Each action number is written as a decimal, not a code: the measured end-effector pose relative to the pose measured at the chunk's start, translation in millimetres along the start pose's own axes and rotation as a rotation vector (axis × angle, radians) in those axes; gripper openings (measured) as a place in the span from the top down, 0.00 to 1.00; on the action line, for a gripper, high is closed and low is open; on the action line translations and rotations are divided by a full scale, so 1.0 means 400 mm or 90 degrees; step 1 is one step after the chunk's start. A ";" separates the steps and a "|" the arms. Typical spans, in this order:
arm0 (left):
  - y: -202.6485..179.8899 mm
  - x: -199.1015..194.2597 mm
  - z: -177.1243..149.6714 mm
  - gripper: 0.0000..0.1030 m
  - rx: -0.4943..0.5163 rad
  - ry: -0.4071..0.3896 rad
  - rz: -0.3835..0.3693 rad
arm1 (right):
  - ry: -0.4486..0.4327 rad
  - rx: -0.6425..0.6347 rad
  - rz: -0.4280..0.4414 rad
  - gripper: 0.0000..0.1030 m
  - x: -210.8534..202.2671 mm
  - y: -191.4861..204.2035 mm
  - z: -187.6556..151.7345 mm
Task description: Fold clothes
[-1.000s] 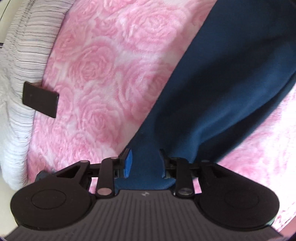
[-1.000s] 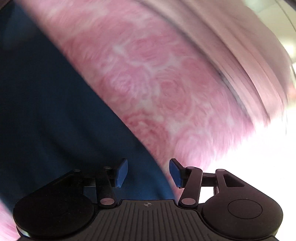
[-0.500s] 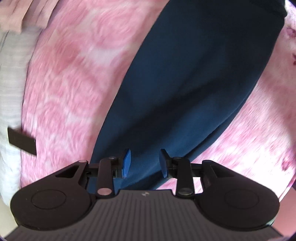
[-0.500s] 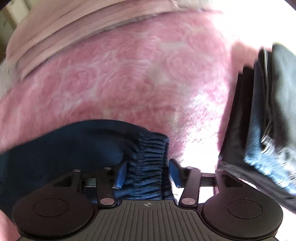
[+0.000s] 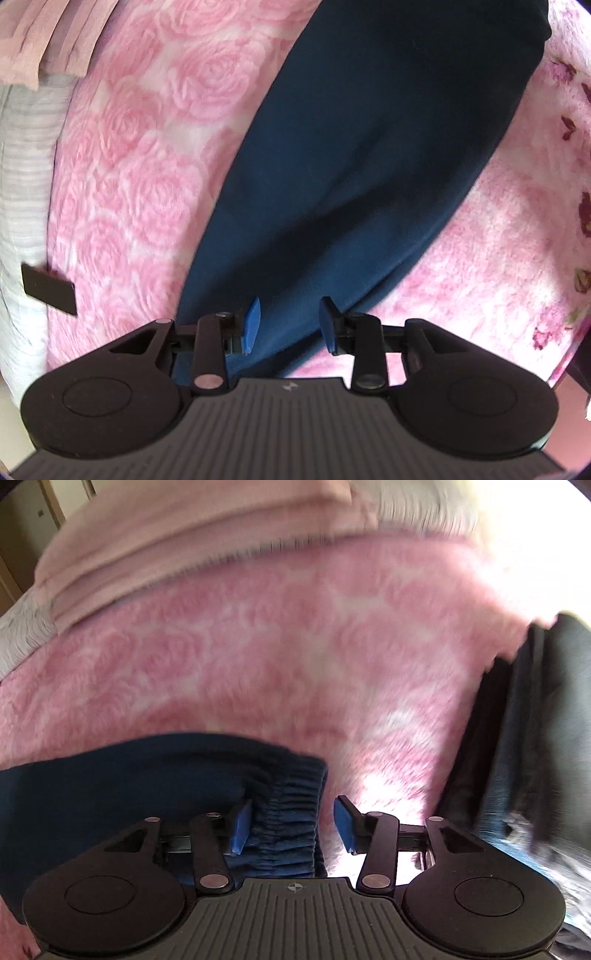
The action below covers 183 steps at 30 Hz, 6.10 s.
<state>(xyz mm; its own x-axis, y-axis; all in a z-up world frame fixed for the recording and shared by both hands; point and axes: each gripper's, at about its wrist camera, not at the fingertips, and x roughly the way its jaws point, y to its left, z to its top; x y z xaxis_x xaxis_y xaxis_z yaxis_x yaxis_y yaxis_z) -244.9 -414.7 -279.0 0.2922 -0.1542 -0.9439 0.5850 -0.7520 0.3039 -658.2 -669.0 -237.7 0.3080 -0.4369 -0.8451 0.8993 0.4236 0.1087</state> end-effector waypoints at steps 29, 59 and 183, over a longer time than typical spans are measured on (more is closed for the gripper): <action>0.183 0.226 -0.561 0.58 0.000 -0.141 0.133 | 0.049 -0.093 0.058 0.54 -0.104 0.809 -0.232; 0.540 0.240 -0.659 0.78 -0.233 -0.247 -0.188 | 0.148 -0.016 0.066 0.54 -0.054 1.276 -0.392; 0.090 0.203 -0.436 0.74 -0.028 -0.196 -0.055 | -0.084 -0.022 -0.054 0.25 -0.115 1.034 -0.455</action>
<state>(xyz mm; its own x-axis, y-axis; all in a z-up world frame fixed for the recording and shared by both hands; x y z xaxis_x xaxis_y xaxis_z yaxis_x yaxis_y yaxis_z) -68.2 -342.4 -322.3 0.0018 -0.2827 -0.9592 0.6321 -0.7430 0.2202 -356.9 -329.4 -249.0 0.2713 -0.5716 -0.7744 0.9132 0.4071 0.0194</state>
